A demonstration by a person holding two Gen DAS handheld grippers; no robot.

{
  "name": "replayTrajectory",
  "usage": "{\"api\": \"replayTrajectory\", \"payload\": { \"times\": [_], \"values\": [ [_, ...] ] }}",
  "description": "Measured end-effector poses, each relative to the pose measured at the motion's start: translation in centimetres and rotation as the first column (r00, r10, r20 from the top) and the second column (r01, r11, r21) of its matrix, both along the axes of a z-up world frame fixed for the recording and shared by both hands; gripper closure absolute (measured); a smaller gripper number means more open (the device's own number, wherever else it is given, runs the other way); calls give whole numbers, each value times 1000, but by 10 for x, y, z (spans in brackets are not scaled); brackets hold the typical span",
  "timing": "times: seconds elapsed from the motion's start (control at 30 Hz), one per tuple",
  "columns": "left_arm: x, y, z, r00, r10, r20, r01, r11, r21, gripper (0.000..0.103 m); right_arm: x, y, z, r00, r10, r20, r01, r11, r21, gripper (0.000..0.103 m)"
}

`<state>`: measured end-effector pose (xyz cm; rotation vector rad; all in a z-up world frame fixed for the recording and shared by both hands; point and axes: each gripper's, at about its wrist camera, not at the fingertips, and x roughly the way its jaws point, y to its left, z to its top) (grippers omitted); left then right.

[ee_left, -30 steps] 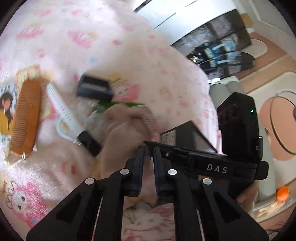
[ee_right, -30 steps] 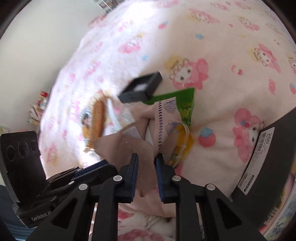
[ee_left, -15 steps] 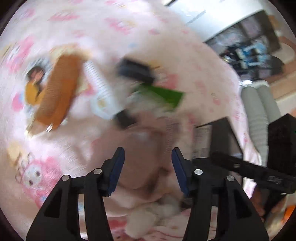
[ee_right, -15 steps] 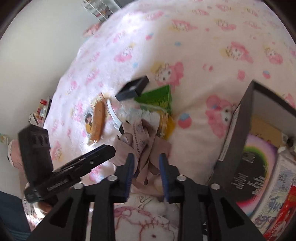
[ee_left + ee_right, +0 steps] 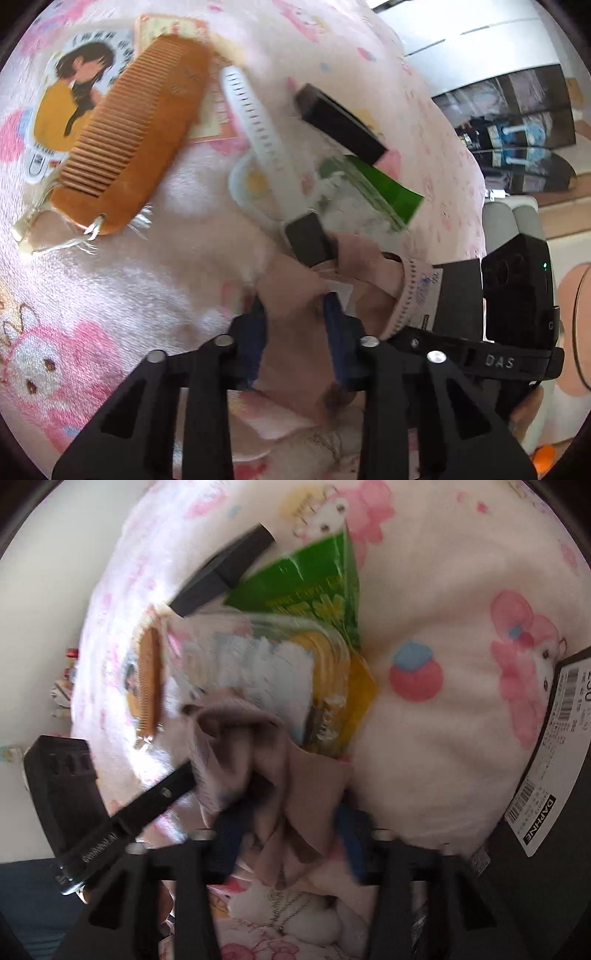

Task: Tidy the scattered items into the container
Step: 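Grasp the pink cloth pouch with the left gripper, then lift the pink pouch with the left gripper over the box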

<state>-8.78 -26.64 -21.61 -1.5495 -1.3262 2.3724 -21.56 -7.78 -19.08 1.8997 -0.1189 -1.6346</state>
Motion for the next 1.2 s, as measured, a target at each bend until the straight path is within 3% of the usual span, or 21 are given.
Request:
{"api": "replayTrajectory", "payload": {
  "times": [0.1, 0.3, 0.47, 0.57, 0.67, 0.8, 0.9, 1.0, 1.07, 1.2],
  "values": [
    [1, 7, 28, 997, -41, -64, 42, 999, 4, 95, 6, 10, 15, 997, -42, -60, 39, 997, -61, 93],
    [13, 31, 109, 963, -138, -230, 128, 990, -57, 96, 30, 46, 73, 975, -166, -147, 126, 961, -247, 94],
    [6, 90, 165, 909, -261, -324, 238, 965, -111, 96, 59, 93, 137, 925, -258, -279, 166, 935, -313, 94],
    [-3, 133, 183, 875, -350, -335, 322, 937, -138, 96, 74, 129, 165, 877, -315, -362, 215, 932, -292, 94],
    [-15, 186, 187, 841, -436, -321, 406, 900, -159, 96, 91, 173, 178, 831, -381, -405, 277, 915, -293, 94],
    [-32, 253, 175, 794, -535, -289, 511, 845, -159, 96, 111, 241, 168, 807, -458, -373, 356, 881, -311, 94],
    [-58, 305, 153, 747, -635, -196, 611, 772, -176, 96, 118, 280, 148, 792, -491, -362, 423, 870, -255, 93],
    [-72, 340, 134, 715, -688, -124, 661, 723, -199, 96, 121, 315, 130, 769, -532, -355, 477, 847, -236, 93],
    [-76, 349, 122, 709, -699, -94, 672, 709, -215, 95, 122, 329, 125, 752, -554, -356, 502, 832, -236, 93],
    [-73, 340, 99, 747, -665, -17, 642, 727, -244, 95, 122, 352, 117, 710, -598, -371, 576, 797, -181, 93]
  ]
}}
